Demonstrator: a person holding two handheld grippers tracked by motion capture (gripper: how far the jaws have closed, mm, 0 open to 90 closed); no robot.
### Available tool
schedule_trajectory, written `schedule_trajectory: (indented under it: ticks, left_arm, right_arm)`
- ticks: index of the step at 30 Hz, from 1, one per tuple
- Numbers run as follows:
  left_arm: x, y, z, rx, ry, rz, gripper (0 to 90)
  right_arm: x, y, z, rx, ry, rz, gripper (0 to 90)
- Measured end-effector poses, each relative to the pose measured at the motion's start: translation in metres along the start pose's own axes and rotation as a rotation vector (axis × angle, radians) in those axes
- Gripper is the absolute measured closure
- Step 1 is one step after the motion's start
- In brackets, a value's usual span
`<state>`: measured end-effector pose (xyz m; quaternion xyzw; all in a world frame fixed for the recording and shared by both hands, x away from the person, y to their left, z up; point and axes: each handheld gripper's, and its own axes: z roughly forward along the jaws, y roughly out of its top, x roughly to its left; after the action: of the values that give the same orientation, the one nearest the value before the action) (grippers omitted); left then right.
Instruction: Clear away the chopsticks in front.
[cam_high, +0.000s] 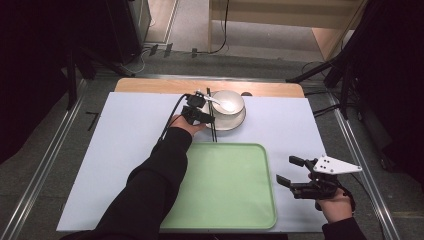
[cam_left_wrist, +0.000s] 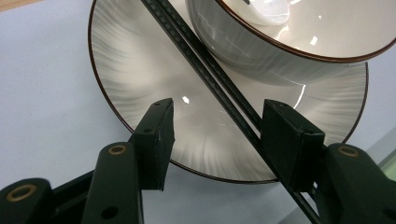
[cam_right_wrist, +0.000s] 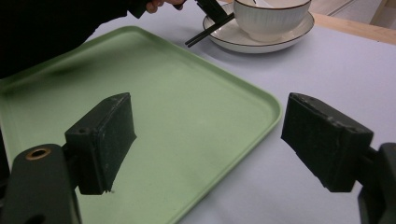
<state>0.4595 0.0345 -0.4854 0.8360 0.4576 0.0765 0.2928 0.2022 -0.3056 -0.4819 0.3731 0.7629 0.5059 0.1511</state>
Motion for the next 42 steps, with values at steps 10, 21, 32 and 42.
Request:
schedule_trajectory:
  ticks: [10,21,32,42]
  left_arm:
    - [0.004,0.0,0.009,-0.015,0.035,-0.077,66.9]
    - [0.007,-0.002,0.013,-0.032,0.047,-0.241,82.2]
    - [0.004,-0.002,0.014,-0.034,0.059,-0.275,86.5]
    - [0.016,-0.002,-0.004,-0.053,0.021,-0.282,86.9]
  right_arm:
    - [0.0,0.0,0.0,0.001,0.002,-0.001,17.9]
    - [0.001,0.0,0.0,0.001,0.001,-0.003,17.9]
    - [0.001,0.0,0.0,0.001,0.001,-0.007,17.9]
    - [0.0,0.0,-0.001,0.002,0.001,-0.009,17.9]
